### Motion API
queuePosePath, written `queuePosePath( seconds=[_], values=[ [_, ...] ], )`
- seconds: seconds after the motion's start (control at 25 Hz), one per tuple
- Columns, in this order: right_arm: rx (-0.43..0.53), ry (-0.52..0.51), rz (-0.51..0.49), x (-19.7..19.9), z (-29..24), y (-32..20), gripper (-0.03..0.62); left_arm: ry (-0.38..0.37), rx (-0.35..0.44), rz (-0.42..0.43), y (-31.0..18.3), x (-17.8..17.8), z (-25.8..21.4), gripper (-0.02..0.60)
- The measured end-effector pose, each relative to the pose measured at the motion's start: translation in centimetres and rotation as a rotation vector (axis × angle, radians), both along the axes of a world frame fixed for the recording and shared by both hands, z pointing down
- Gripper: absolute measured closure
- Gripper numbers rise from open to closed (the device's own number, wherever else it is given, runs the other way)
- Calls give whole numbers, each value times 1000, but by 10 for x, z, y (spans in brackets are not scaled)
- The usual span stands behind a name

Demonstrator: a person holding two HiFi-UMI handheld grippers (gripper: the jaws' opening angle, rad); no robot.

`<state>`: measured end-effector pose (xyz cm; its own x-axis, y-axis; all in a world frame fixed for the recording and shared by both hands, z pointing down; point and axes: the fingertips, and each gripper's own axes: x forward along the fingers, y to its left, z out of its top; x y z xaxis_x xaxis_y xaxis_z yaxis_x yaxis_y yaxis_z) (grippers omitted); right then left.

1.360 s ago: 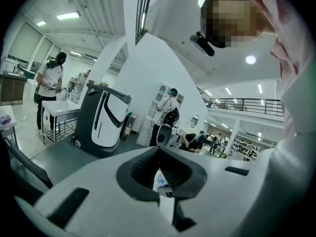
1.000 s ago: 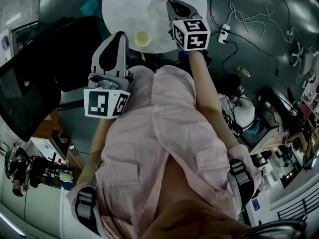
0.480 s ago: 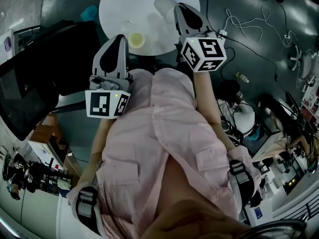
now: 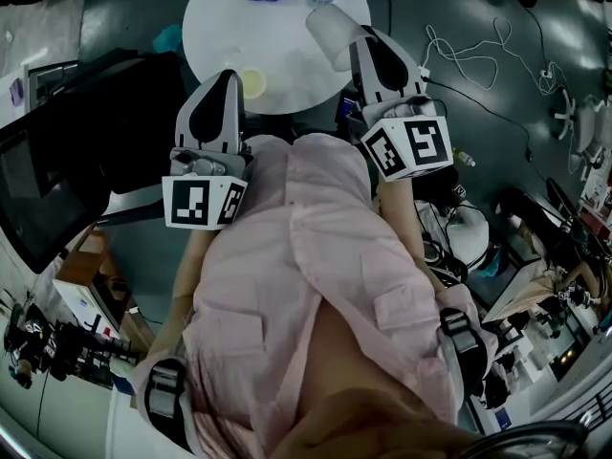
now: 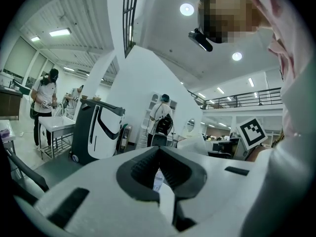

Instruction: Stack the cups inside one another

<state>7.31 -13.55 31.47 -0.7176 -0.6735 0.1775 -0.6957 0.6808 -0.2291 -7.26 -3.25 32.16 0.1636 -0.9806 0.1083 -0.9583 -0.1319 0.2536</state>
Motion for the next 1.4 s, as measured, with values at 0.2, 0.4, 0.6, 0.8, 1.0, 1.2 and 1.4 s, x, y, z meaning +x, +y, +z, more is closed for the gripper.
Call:
queuePosePath(
  seconds=[0.2, 0.4, 0.6, 0.8, 1.0, 1.2, 1.4],
  values=[
    [11, -56, 20, 18, -7, 20, 557, -18, 18, -2, 2, 1, -5, 566],
    [-19, -82, 52, 33, 1, 35, 557, -24, 30, 2, 4, 4, -8, 566],
    [-38, -87, 71, 40, 6, 48, 557, -21, 42, 15, 7, 9, -9, 566],
    [-64, -93, 92, 43, 15, 58, 557, -13, 29, 39, 13, 12, -3, 566],
    [-59, -93, 101, 42, 16, 59, 557, 9, 53, 50, 16, 10, -4, 566],
    [-54, -89, 103, 41, 14, 60, 557, 16, 70, 35, 18, 7, -8, 566],
    [-55, -87, 111, 42, 14, 60, 557, 16, 64, 21, 19, 5, -8, 566]
  ],
)
